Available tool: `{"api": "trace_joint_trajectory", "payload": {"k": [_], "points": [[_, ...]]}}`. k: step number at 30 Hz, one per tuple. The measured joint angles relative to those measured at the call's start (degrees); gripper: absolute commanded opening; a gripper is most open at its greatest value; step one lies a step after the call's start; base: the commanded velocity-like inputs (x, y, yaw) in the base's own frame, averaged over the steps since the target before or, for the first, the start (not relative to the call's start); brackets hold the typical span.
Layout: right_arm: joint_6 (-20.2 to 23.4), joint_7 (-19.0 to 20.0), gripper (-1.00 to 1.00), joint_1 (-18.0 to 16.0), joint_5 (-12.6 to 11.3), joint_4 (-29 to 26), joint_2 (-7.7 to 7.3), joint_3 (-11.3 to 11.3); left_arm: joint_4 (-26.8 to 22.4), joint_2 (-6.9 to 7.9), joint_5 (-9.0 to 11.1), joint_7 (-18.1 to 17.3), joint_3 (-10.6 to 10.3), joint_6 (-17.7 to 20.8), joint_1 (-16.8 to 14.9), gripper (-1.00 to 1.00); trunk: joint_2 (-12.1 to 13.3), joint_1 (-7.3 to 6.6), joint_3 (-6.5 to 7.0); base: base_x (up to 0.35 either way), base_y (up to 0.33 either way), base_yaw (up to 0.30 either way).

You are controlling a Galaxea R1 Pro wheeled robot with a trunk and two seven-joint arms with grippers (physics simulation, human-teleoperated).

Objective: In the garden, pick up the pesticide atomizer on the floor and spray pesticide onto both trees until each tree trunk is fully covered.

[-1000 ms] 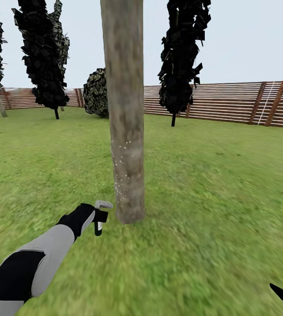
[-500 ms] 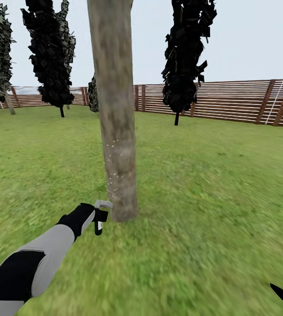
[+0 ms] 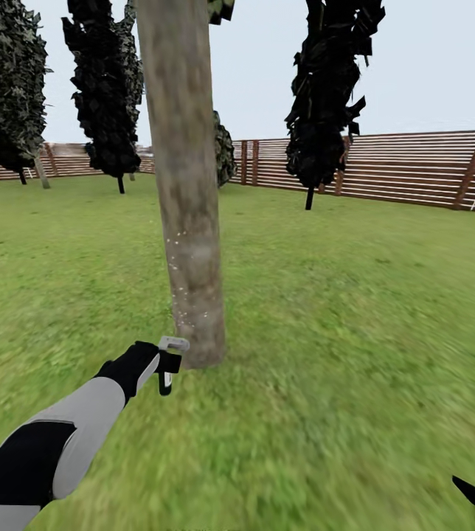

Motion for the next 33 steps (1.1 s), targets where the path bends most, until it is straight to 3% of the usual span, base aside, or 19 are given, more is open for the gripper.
{"api": "trace_joint_trajectory", "payload": {"k": [19, 33], "points": [[-0.1, -0.1, 1.0, 0.0, 0.0, 0.0, 0.09, 0.1, 0.0, 0.0, 0.0, 0.0, 0.1, -0.1, 0.0, -1.0, 0.0, 0.0, -0.86, 0.136, -0.323, 0.142], [-0.1, -0.1, 1.0, 0.0, 0.0, 0.1, 0.26, 0.1, -0.1, 0.2, -0.2, 0.1, 0.2, 0.5, 0.0, -1.0, 0.0, 0.0, -0.87, 0.012, -0.106, 0.001]]}}
